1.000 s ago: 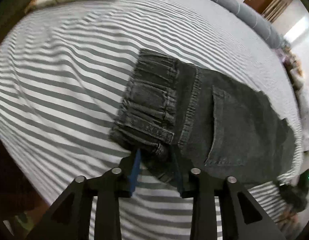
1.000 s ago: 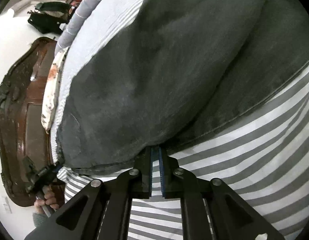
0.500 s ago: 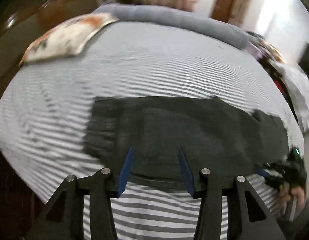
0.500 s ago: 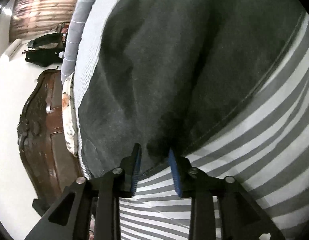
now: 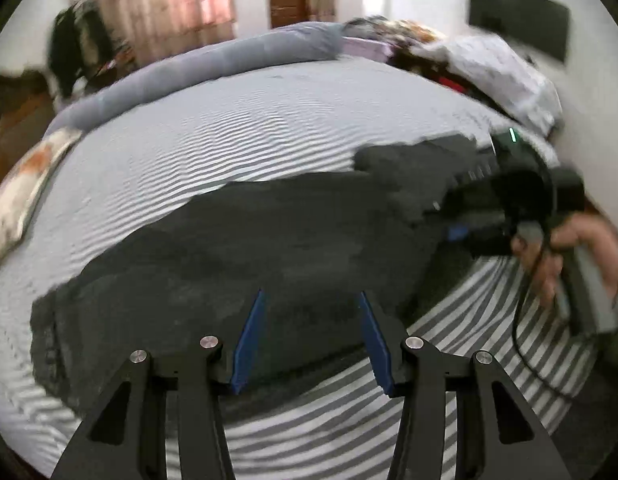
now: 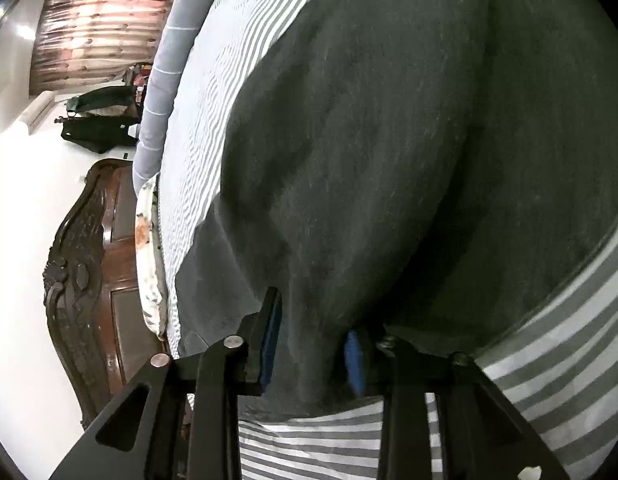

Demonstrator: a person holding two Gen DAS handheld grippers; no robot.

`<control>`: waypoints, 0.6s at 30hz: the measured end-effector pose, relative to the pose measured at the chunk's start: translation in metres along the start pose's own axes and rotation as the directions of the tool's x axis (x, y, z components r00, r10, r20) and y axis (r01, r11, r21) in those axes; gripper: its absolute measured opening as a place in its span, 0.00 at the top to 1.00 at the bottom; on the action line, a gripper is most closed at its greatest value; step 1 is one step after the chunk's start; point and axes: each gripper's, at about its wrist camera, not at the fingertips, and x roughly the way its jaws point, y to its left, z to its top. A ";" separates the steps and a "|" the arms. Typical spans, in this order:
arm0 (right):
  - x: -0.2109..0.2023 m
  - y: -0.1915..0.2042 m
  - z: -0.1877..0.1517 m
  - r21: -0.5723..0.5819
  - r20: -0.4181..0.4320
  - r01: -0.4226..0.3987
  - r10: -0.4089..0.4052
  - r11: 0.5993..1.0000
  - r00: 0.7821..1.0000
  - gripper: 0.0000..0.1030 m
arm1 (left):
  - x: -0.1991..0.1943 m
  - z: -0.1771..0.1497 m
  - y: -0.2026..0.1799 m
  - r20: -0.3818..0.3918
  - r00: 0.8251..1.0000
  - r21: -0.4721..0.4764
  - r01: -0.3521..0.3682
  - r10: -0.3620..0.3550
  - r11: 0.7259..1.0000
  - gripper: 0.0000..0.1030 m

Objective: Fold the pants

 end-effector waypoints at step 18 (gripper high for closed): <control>-0.011 0.020 0.011 0.012 -0.045 -0.030 0.031 0.999 0.998 0.91 | 0.075 -0.001 -0.069 0.110 0.971 0.309 -0.237 0.213 0.921 0.52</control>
